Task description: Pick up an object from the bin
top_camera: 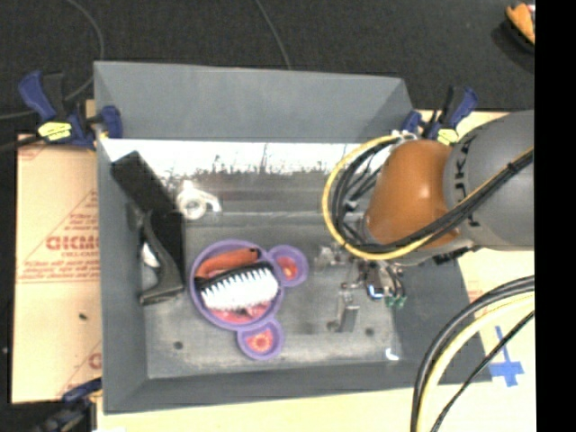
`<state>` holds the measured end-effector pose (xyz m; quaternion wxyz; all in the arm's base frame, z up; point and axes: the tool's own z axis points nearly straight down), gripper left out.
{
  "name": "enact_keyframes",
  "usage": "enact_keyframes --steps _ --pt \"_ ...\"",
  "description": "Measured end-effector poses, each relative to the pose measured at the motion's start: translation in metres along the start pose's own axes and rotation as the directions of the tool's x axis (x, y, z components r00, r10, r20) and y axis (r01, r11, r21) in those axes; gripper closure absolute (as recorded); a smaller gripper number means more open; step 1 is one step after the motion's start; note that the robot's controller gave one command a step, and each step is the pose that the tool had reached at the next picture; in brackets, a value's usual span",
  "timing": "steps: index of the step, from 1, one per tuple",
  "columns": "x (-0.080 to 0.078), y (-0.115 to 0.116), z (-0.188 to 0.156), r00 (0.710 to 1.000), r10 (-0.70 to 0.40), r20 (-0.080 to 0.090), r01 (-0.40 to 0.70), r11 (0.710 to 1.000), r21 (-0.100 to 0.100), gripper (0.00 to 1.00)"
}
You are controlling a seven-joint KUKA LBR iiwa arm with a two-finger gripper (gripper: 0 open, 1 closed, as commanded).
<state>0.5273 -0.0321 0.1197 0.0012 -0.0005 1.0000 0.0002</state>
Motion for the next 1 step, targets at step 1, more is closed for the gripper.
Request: enact_keyframes --steps 1 --pt "-0.0069 0.0213 0.0084 1.0 -0.021 0.001 0.021 1.0 0.001 0.0"
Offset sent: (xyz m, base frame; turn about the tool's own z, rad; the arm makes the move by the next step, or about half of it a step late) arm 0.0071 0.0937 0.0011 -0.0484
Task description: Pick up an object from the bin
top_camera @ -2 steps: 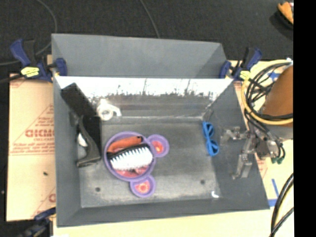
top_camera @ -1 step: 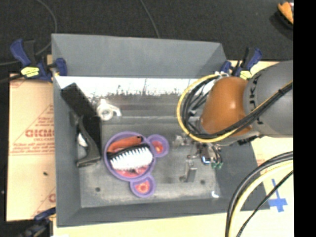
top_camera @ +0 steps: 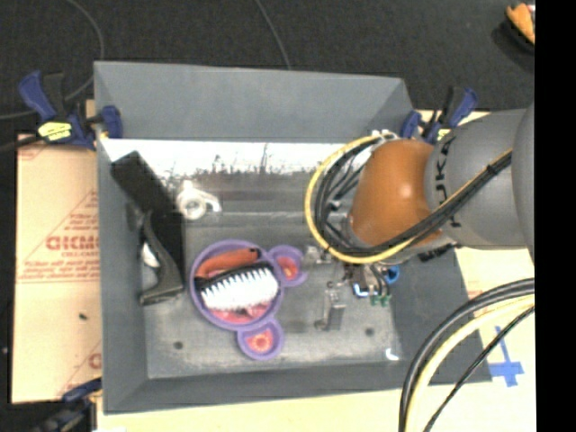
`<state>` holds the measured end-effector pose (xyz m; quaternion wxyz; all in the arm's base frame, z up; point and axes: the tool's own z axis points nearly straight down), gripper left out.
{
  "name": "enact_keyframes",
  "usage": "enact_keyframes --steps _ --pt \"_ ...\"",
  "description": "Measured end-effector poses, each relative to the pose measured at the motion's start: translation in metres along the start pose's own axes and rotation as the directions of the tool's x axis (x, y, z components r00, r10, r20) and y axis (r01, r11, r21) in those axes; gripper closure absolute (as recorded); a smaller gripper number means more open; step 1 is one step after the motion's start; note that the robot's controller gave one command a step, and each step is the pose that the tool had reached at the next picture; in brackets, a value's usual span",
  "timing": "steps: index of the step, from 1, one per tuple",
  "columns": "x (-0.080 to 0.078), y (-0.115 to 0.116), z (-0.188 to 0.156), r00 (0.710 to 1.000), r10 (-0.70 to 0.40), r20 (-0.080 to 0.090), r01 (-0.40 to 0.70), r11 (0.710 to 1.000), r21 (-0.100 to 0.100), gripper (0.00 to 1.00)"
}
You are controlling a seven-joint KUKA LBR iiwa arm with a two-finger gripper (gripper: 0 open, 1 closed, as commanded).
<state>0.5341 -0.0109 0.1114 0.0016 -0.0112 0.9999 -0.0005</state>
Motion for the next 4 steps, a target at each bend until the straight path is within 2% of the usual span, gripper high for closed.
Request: enact_keyframes --steps 1,2,3,4 --pt "-0.003 0.07 -0.01 1.0 -0.027 0.005 0.027 1.0 0.001 0.0" --pt "-0.041 0.002 0.042 0.999 -0.045 0.009 0.045 0.999 0.002 0.0" --pt "0.005 0.127 0.039 0.98 -0.199 0.006 0.199 0.98 0.021 1.0" --pt "0.004 0.127 0.039 0.981 -0.196 0.006 0.196 0.98 0.019 1.0"
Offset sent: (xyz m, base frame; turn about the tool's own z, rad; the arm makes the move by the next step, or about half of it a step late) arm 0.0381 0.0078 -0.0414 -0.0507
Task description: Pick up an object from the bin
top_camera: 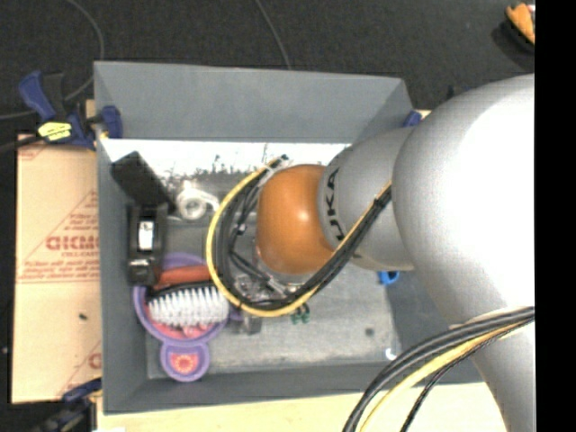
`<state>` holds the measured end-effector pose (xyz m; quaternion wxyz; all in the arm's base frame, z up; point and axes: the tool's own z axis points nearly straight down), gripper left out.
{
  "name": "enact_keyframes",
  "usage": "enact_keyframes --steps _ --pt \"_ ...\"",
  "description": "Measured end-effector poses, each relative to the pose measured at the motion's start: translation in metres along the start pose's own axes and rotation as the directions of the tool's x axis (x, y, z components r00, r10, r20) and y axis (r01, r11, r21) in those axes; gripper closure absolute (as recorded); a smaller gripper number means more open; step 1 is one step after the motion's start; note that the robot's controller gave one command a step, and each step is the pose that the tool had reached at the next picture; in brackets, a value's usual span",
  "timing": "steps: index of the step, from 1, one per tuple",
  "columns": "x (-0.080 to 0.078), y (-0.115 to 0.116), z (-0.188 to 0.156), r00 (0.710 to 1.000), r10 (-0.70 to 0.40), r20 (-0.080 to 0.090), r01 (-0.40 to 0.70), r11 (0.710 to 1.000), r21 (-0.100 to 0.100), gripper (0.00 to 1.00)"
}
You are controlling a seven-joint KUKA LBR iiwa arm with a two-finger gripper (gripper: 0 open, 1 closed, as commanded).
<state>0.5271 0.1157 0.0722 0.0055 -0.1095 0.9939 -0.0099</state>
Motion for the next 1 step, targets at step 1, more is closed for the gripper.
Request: enact_keyframes --steps 1 --pt "0.0018 -0.0005 -0.0055 1.0 0.0 -0.005 0.0 1.0 0.0 1.0"
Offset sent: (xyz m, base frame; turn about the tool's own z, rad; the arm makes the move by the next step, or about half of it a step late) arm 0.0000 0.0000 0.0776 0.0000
